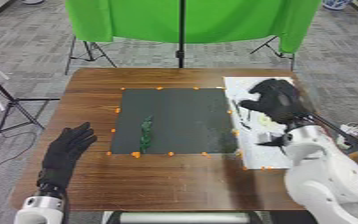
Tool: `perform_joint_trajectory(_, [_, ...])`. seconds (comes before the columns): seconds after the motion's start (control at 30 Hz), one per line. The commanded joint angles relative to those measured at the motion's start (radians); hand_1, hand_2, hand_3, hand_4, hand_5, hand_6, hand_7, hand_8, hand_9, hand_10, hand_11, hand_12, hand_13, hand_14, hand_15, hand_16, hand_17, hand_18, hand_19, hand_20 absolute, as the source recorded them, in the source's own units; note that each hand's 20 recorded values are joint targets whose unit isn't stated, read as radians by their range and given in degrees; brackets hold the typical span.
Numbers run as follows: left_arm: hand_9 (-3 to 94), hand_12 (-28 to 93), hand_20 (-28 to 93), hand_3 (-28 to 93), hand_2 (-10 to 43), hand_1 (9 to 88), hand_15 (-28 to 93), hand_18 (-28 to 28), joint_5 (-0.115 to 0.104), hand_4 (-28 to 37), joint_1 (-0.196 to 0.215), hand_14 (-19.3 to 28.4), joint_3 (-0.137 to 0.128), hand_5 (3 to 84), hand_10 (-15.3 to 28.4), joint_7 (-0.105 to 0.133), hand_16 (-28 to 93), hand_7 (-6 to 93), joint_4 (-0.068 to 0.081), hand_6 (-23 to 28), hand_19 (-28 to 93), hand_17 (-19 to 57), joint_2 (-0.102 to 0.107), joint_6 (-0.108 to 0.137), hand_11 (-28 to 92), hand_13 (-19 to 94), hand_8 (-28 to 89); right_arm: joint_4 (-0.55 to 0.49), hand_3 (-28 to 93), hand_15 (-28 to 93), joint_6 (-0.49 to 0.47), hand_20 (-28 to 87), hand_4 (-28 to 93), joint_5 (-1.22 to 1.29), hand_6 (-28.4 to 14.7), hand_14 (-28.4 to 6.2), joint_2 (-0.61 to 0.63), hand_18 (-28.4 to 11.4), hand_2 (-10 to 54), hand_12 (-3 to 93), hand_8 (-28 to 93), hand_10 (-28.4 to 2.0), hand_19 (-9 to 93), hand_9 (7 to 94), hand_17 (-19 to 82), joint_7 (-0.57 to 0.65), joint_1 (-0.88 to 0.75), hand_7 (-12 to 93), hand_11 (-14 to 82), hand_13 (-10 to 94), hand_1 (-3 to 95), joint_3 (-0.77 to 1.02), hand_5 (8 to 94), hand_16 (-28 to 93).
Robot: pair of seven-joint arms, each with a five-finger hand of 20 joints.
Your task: Arrange flowers
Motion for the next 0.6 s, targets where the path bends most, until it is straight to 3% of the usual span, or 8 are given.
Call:
perform_joint_trajectory(0.03, [39.0,11,19,64,8.3,20.0,28,15.1,0.018,-28.3,0.013,18.7,-0.006,43.5,14.0,-0.008,-3,5.7,-0.006,8.4,20,0.0,-0.001,-0.003,16,28,-5,0.089,66,60,-0.130,49,-25,-0.010,-5.2,-11.4,0.012,-17.3,-9.5,25.5,-7,-17.1,93,62.0,50,0.045,-0.272,12,20.2,71,33.2,0.406,59.5,31])
perform_joint_trajectory(0.27, [38.8,11,19,64,8.0,20.5,28,15.1,0.024,-28.3,0.015,18.6,-0.001,43.4,13.9,-0.015,-3,5.8,-0.012,8.4,20,0.0,0.000,0.008,16,28,-5,0.128,67,62,0.046,49,-27,-0.085,-5.1,-11.0,-0.008,-17.0,-9.5,25.5,-6,-16.9,93,62.2,51,0.048,-0.303,12,20.3,71,33.1,0.401,58.9,31])
perform_joint_trajectory(0.6, [38.7,11,19,64,7.4,21.3,28,15.0,0.018,-28.3,0.021,18.6,0.003,43.4,13.9,-0.026,-3,5.9,-0.015,8.3,20,0.0,-0.003,0.003,16,28,-5,0.169,67,65,0.029,52,-28,-0.038,-3.7,-10.5,-0.047,-16.6,-9.5,25.8,-7,-16.2,93,66.4,53,0.063,-0.332,15,23.2,73,33.3,0.400,62.7,31])
